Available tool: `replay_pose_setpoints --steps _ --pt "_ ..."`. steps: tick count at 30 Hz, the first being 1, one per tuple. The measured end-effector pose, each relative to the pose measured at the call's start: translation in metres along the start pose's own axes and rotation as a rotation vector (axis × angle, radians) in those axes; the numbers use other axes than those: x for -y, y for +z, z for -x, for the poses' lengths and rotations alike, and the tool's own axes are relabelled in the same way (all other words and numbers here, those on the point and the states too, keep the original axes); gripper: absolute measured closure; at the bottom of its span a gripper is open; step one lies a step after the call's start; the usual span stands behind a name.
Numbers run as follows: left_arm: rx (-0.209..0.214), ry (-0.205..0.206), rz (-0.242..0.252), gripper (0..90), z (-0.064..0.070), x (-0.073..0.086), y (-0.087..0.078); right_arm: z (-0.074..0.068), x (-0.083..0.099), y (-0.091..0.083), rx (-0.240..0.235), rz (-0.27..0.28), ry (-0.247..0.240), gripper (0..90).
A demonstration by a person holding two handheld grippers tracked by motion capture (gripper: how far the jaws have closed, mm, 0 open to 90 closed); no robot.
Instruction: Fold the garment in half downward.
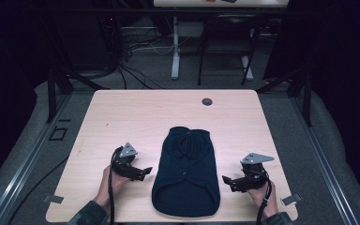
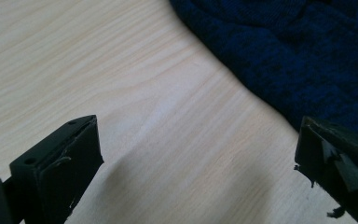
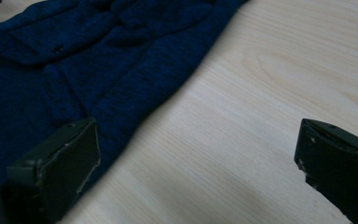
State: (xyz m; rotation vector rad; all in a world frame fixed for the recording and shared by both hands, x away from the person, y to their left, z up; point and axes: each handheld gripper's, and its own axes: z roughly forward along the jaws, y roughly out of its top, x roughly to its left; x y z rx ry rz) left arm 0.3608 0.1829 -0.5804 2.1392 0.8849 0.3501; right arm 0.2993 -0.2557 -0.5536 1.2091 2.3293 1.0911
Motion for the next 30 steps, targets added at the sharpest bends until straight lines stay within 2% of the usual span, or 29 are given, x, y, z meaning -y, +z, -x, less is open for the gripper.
replay_pose_setpoints --steps 2,6,9,10,11,13,16,22,23,30 --pt "0.002 0.005 0.001 0.4 0.000 -0.002 0.001 -0.002 -0.002 0.000 0.004 -0.012 -0.015 0.0" --pt "0.001 0.040 0.005 0.9 0.005 -0.011 0.004 -0.008 -0.015 0.005 -0.015 0.003 -0.026 0.0" --pt "0.005 0.045 0.011 1.0 0.007 -0.015 0.005 -0.009 -0.020 0.006 -0.026 0.010 -0.024 0.0" --pt "0.015 0.045 0.014 1.0 0.007 -0.020 0.007 -0.009 -0.025 0.008 -0.052 0.021 -0.016 0.0" --pt "0.015 0.045 0.014 0.9 0.007 -0.020 0.007 -0.009 -0.025 0.008 -0.052 0.021 -0.016 0.0" --pt "0.019 0.052 0.011 1.0 0.008 -0.026 0.012 -0.005 -0.033 0.012 -0.107 0.034 0.005 0.0" --pt "0.020 0.048 0.009 1.0 0.007 -0.029 0.015 0.000 -0.040 0.019 -0.128 0.038 0.027 0.0" --pt "0.031 0.039 0.002 1.9 0.003 -0.040 0.026 0.004 -0.049 0.032 -0.137 0.021 0.025 0.0" --pt "0.038 0.028 0.008 2.6 0.001 -0.045 0.031 0.005 -0.051 0.035 -0.150 0.022 0.040 0.1" --pt "0.064 -0.005 0.014 3.1 -0.007 -0.061 0.043 0.008 -0.054 0.045 -0.159 -0.006 0.032 0.5"
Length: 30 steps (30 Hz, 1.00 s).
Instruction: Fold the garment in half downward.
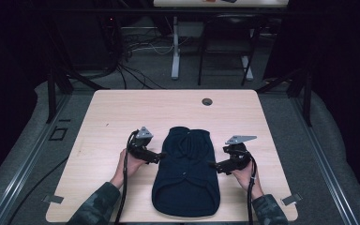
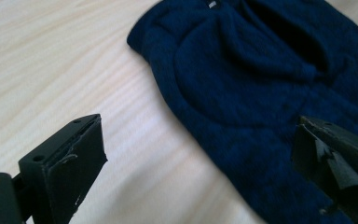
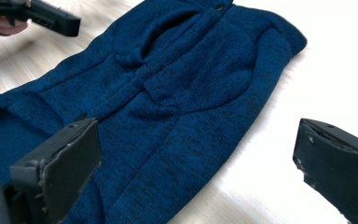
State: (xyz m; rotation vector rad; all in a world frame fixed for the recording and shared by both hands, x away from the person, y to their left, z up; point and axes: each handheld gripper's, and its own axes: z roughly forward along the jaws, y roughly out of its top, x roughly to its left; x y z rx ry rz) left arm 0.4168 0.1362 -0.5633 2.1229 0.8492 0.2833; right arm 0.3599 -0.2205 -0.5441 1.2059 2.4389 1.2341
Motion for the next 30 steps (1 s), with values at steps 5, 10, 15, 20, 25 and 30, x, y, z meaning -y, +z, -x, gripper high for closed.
replay_pose_setpoints --steps 5,10,15,20,25,30 --pt "0.007 -0.010 -0.026 3.1 -0.006 -0.013 0.008 0.004 -0.009 0.008 0.002 -0.006 0.003 0.8" --pt "-0.015 0.003 -0.070 3.1 -0.011 -0.029 0.020 0.006 -0.028 0.028 0.065 -0.030 -0.028 5.2" --pt "-0.011 0.006 -0.102 3.0 -0.012 -0.035 0.030 0.010 -0.037 0.049 0.079 -0.076 -0.026 7.7" --pt "-0.020 0.009 -0.161 2.8 -0.012 -0.039 0.050 0.022 -0.050 0.066 0.094 -0.118 0.006 11.4" --pt "-0.026 0.007 -0.181 3.4 -0.012 -0.041 0.058 0.023 -0.053 0.078 0.136 -0.183 -0.018 16.0" --pt "-0.032 0.016 -0.209 8.0 -0.009 -0.040 0.065 0.025 -0.050 0.084 0.128 -0.191 -0.015 19.4"
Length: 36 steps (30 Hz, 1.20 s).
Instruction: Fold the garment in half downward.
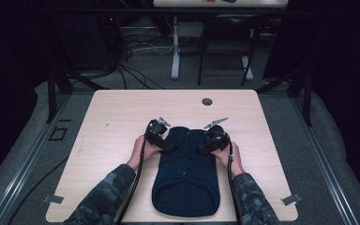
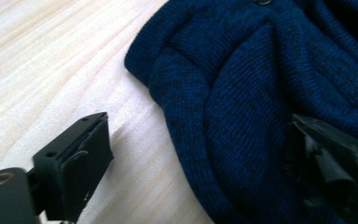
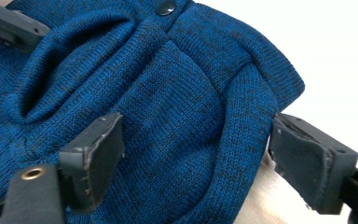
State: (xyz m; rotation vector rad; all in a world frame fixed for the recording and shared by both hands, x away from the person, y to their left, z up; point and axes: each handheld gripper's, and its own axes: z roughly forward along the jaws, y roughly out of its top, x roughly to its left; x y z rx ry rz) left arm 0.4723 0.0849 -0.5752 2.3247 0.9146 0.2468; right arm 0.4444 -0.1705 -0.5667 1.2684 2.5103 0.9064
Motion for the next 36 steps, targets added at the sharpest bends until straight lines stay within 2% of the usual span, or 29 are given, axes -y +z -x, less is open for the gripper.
replay_pose_setpoints --steps 3,6,10,11,12,13,14,15,16,17,20,21,26,30,33,36 --pt "-0.018 0.015 -0.007 8.4 0.002 -0.001 0.001 0.001 0.001 0.002 0.007 -0.009 0.003 24.0" --pt "-0.026 0.004 -0.011 9.1 0.004 -0.001 0.001 -0.002 0.001 0.001 0.044 -0.023 -0.053 32.9" --pt "-0.026 0.007 -0.008 10.4 0.005 0.000 0.000 -0.004 0.002 -0.001 0.044 -0.028 -0.064 38.8" --pt "-0.010 0.030 0.019 18.7 0.009 0.001 -0.002 -0.006 0.003 -0.001 0.042 -0.012 -0.061 43.3" --pt "-0.010 0.030 0.019 24.3 0.009 0.001 -0.002 -0.007 0.004 -0.001 0.040 -0.005 -0.060 44.9" --pt "-0.004 0.037 0.030 24.3 0.011 0.002 -0.003 -0.007 0.004 -0.001 0.040 -0.005 -0.060 44.9" --pt "0.001 0.043 0.037 32.8 0.014 0.003 -0.005 -0.008 0.006 -0.002 0.034 0.011 -0.056 52.5" --pt "0.003 0.043 0.043 35.1 0.014 0.004 -0.005 -0.010 0.008 0.000 0.029 0.052 -0.027 53.9" --pt "0.003 0.043 0.043 35.6 0.014 0.004 -0.005 -0.008 0.008 -0.002 0.022 0.026 -0.048 55.7" --pt "0.008 0.045 0.044 36.2 0.014 0.005 -0.005 -0.008 0.008 -0.002 0.018 0.026 -0.046 57.2" --pt "0.015 0.048 0.040 40.0 0.015 0.004 -0.006 -0.009 0.007 -0.003 0.013 0.016 -0.043 59.9" --pt "0.013 0.045 0.035 44.0 0.017 0.003 -0.007 -0.010 0.007 -0.002 0.014 0.013 -0.046 61.8" --pt "0.005 0.040 0.032 48.4 0.020 0.003 -0.007 -0.010 0.007 -0.003 0.012 0.014 -0.041 63.3" --pt "0.015 0.045 0.029 55.4 0.022 0.003 -0.008 -0.009 0.007 -0.003 -0.003 0.019 -0.041 64.1" --pt "0.025 0.049 0.026 56.1 0.021 0.002 -0.008 -0.006 0.009 -0.003 -0.032 0.033 -0.023 65.0" --pt "0.020 0.048 0.029 56.1 0.021 0.003 -0.008 -0.004 0.009 -0.003 -0.040 0.032 -0.025 65.4"
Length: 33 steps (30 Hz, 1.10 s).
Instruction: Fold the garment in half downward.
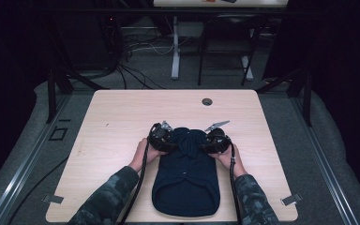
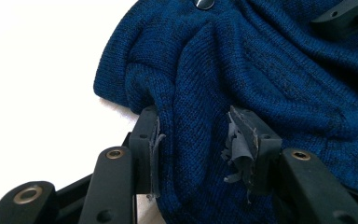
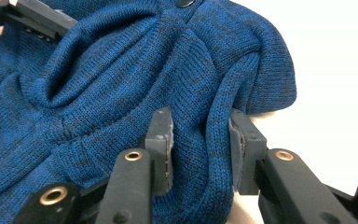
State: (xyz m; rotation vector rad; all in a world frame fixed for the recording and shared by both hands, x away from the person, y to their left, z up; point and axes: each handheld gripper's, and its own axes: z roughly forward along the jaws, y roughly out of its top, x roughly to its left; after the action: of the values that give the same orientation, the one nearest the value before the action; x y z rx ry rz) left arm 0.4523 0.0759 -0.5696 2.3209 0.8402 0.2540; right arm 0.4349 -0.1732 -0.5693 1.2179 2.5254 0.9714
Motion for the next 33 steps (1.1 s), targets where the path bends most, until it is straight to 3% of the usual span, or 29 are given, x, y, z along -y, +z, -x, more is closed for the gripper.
replay_pose_setpoints --steps 6,13,17,21,27,29,30,32,33 --pt "0.019 -0.001 0.013 61.6 -0.001 0.001 0.000 -0.002 0.000 0.000 0.006 0.001 0.003 66.8" --pt "0.014 0.010 -0.001 59.4 0.000 0.000 -0.001 -0.004 -0.001 0.001 0.022 -0.004 -0.015 66.0" --pt "0.011 -0.002 -0.043 38.1 -0.005 -0.003 -0.001 -0.005 -0.003 0.001 0.023 -0.018 -0.032 69.9" --pt "0.005 -0.016 -0.064 28.9 -0.014 -0.009 0.002 -0.005 -0.003 0.001 0.006 -0.022 -0.035 75.0" --pt "0.034 -0.047 -0.057 21.1 -0.022 -0.017 0.010 -0.006 -0.002 0.001 -0.003 -0.013 -0.047 77.6" --pt "0.038 -0.046 -0.061 17.7 -0.023 -0.019 0.013 -0.008 0.000 0.001 0.011 -0.003 -0.074 78.1" --pt "0.042 -0.046 -0.060 17.2 -0.024 -0.020 0.014 -0.009 0.000 0.001 0.021 0.003 -0.112 78.3" --pt "0.052 -0.055 -0.050 19.1 -0.026 -0.021 0.015 -0.010 0.000 0.001 0.020 0.006 -0.120 78.5" --pt "0.049 -0.053 -0.043 25.8 -0.026 -0.022 0.016 -0.010 0.000 0.001 0.020 0.006 -0.120 78.5"
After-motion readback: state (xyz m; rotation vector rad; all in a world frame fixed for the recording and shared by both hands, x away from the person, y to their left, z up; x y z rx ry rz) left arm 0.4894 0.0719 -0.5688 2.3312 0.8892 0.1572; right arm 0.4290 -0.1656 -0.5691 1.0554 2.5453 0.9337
